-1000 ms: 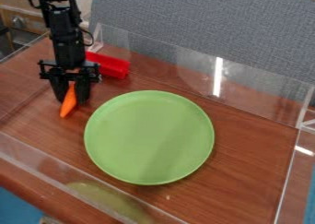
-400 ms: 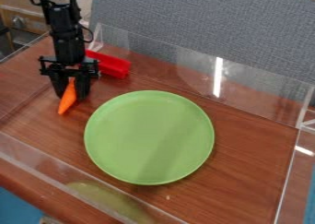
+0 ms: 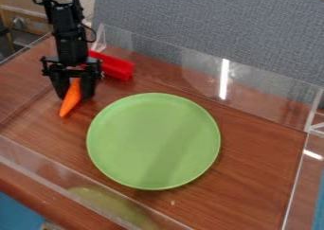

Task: Put the carrot on the right side

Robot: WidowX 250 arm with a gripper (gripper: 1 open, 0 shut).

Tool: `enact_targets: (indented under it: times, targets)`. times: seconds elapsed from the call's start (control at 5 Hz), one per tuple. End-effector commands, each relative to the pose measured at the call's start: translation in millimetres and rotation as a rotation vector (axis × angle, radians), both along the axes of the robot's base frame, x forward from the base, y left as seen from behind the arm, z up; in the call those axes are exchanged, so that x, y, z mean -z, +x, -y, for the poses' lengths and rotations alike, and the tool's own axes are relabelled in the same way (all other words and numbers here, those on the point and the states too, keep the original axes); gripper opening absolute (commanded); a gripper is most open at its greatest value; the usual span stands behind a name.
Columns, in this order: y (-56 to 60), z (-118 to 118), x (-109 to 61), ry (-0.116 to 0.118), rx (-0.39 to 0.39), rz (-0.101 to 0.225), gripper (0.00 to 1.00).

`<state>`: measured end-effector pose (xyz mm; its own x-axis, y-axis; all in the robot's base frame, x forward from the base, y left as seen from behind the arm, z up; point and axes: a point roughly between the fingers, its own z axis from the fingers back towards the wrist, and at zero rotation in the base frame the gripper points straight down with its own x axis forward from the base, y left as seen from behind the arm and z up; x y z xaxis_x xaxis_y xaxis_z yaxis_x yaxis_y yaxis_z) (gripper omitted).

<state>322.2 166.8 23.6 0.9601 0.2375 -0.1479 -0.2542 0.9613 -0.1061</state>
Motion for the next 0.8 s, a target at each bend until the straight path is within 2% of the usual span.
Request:
enact_targets:
  times: [0.0, 0.4, 0.6]
  targets:
    - [3.1, 2, -1.2, -0.008, 0.030, 0.006, 0.00]
    - [-2.1, 23, -46.9, -0.019, 0.058, 0.077, 0.00]
    - [-4.5, 33, -68.3, -0.017, 0.076, 0.110, 0.00]
